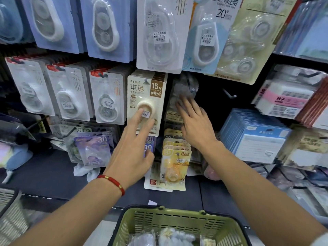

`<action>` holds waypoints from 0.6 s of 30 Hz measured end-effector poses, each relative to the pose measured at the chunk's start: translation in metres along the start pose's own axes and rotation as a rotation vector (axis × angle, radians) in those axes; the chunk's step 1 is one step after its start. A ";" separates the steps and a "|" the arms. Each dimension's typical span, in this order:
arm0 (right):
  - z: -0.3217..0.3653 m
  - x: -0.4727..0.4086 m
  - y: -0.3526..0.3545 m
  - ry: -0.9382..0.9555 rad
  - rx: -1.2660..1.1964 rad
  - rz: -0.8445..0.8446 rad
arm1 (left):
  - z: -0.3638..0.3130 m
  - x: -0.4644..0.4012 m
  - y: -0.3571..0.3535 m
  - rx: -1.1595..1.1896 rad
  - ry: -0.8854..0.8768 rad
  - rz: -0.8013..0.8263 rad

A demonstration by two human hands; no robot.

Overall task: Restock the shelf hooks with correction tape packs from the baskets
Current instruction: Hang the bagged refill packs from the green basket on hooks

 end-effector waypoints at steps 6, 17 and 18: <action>0.002 0.058 0.007 -0.032 -0.397 0.007 | 0.002 0.023 -0.015 0.061 0.052 0.196; 0.026 0.333 -0.146 0.300 -0.181 1.221 | -0.013 0.192 -0.149 -0.159 0.071 1.371; 0.030 0.352 -0.158 0.361 -0.137 1.227 | -0.015 0.205 -0.159 -0.144 0.114 1.382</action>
Point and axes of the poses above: each hand's wrist, its own x-axis away from the middle knuckle, its own y-axis out of the back of the hand, z = x × y, the point moved 6 cm from there along -x, towards the middle knuckle, and after that the axes turned 8 degrees about -y, right-handed, at the moved point
